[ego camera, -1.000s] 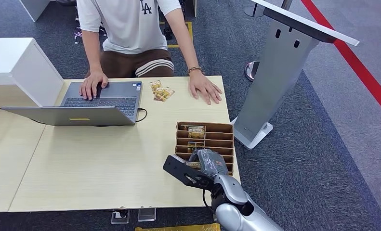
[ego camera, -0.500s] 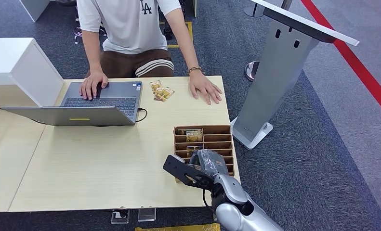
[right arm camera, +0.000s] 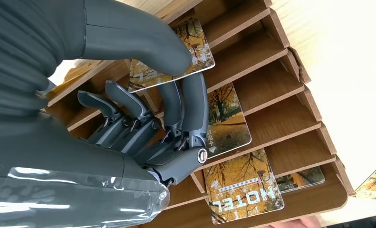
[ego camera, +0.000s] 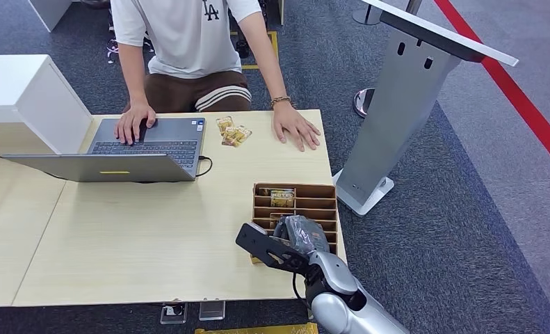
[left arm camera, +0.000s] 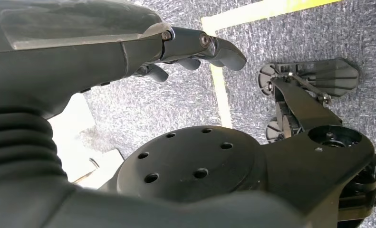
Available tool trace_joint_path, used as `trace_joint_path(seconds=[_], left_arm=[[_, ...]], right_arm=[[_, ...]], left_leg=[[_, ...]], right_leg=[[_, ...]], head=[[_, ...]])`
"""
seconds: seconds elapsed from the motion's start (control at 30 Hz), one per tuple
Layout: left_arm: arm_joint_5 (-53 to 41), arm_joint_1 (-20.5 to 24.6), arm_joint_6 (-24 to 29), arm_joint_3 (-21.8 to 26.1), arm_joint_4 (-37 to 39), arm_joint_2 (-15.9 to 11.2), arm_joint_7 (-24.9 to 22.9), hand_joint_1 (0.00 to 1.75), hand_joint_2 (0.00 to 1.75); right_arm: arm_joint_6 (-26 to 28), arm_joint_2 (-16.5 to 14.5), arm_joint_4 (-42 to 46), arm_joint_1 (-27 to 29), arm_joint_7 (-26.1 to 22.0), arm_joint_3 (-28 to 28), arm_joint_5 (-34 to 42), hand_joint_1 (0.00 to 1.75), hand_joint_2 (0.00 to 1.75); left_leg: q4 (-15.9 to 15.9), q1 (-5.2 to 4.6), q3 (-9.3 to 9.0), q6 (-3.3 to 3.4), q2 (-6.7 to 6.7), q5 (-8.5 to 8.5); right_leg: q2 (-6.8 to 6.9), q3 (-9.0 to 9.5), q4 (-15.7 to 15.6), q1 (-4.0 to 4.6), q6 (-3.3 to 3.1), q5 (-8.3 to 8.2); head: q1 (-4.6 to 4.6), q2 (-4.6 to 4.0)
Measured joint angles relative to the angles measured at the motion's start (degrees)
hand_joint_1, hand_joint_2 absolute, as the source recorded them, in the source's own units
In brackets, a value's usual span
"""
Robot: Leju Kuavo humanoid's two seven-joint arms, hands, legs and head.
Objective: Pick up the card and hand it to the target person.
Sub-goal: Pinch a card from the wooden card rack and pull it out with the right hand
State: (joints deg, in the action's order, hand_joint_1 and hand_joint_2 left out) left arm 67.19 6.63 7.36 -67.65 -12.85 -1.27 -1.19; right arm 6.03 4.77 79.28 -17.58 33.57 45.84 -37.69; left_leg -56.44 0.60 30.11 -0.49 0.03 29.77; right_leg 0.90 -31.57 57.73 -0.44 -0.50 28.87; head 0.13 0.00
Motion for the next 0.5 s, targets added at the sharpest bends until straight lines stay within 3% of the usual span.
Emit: trace_joint_path(seconds=[0.3,0.5], left_arm=[[1.15,-0.23,0.17,0.01,0.00,-0.02,0.75,0.00,0.00],[1.61,-0.33,-0.16,0.02,0.00,-0.10,1.77,0.00,0.00]], right_arm=[[4.22,1.59,5.74,0.44,-0.19,-1.47,-2.58,1.75,1.75],[6.88,3.07,13.41,0.60,-9.40,-2.56,7.24,1.75,1.75]], left_leg=[[-0.01,0.00,0.01,0.00,0.00,0.00],[-0.01,0.00,0.01,0.00,0.00,0.00]], right_leg=[[0.00,-0.01,0.00,0.00,0.00,0.00],[0.00,-0.02,0.00,0.00,0.00,0.00]], head=[[0.02,0.00],[-0.02,0.00]])
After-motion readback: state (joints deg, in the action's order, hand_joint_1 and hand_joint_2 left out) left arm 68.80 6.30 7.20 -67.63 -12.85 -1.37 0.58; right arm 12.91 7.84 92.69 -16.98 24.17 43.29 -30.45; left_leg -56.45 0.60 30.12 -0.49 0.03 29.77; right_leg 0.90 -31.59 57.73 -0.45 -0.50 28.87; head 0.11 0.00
